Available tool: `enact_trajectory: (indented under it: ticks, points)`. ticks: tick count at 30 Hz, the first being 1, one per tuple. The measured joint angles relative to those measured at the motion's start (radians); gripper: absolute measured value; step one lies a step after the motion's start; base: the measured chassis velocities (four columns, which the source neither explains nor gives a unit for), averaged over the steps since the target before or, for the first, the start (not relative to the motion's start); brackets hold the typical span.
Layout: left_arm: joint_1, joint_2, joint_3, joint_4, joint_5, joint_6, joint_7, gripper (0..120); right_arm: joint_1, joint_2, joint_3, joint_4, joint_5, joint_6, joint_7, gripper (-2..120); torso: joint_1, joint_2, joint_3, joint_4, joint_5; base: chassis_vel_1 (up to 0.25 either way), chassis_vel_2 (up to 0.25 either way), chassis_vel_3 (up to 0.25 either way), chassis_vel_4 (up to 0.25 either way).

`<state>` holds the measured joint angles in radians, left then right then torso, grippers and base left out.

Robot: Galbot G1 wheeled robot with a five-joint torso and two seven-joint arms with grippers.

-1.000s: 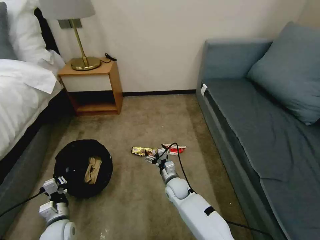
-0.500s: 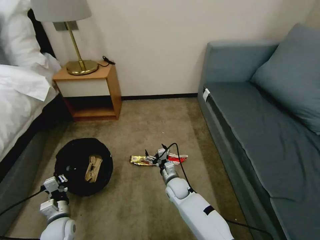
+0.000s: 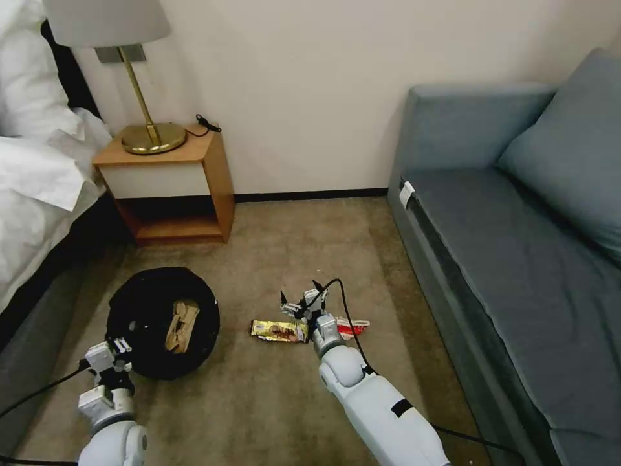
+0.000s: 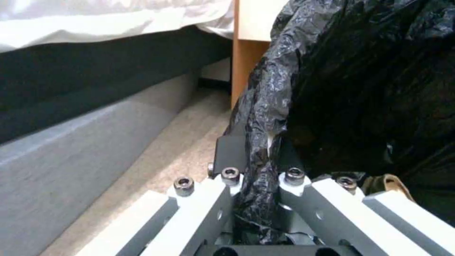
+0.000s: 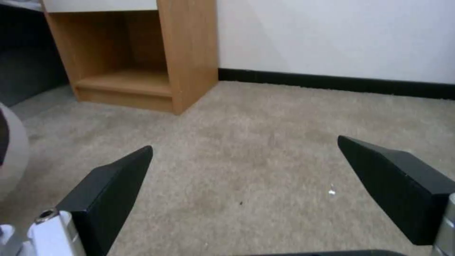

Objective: Pick up the trash bin, then pick up the garbage on the floor and place it into the trash bin.

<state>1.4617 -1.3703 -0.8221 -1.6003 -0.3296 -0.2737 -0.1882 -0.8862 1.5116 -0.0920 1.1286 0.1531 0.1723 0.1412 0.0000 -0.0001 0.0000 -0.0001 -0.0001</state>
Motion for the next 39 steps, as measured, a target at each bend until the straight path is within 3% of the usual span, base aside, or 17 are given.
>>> enact_trajectory:
  ticks: [11, 16, 23, 25, 30, 31, 39]
  points:
    - [0.007, 0.001, -0.001, -0.006, 0.002, 0.000, 0.002, 3, 0.016, -0.018, -0.020, 0.010, 0.001, 0.001, -0.026, 100, 0.000, 0.000, 0.000, 0.0001, 0.0001, -0.020, 0.019, 0.025, -0.022]
    - [0.008, 0.016, -0.007, 0.005, 0.002, 0.000, 0.002, 3, 0.061, -0.054, -0.045, 0.015, 0.035, -0.035, -0.083, 100, 0.000, 0.000, 0.000, 0.0001, 0.0002, 0.000, 0.000, 0.000, 0.000]
    - [0.007, 0.026, -0.012, 0.012, 0.002, -0.001, 0.003, 3, 0.208, -0.095, -0.092, -0.060, 0.135, -0.131, -0.255, 100, 0.000, 0.000, 0.000, 0.0001, 0.0002, 0.000, 0.000, 0.000, 0.000]
    - [0.010, 0.025, -0.014, 0.012, 0.002, -0.001, 0.003, 3, 0.273, -0.087, -0.114, -0.154, 0.137, -0.143, -0.356, 100, 0.000, 0.000, 0.000, 0.0000, 0.0000, 0.000, 0.000, 0.000, 0.000]
    - [0.016, 0.025, -0.015, 0.012, 0.003, -0.002, 0.003, 3, 0.340, -0.063, -0.141, -0.262, 0.136, -0.155, -0.460, 100, 0.000, 0.000, 0.000, 0.0002, 0.0001, 0.000, 0.000, 0.000, 0.000]
    - [0.017, 0.025, -0.015, 0.012, 0.005, -0.002, 0.003, 3, 0.387, -0.049, -0.166, -0.325, 0.138, -0.174, -0.533, 100, 0.000, 0.000, 0.000, 0.0003, 0.0001, 0.000, 0.000, 0.000, 0.000]
    - [-0.002, 0.018, -0.002, 0.018, 0.021, -0.001, 0.003, 3, 0.450, -0.032, -0.228, -0.419, 0.128, -0.238, -0.704, 100, 0.000, 0.000, 0.000, 0.0000, 0.0000, 0.000, 0.000, 0.000, 0.000]
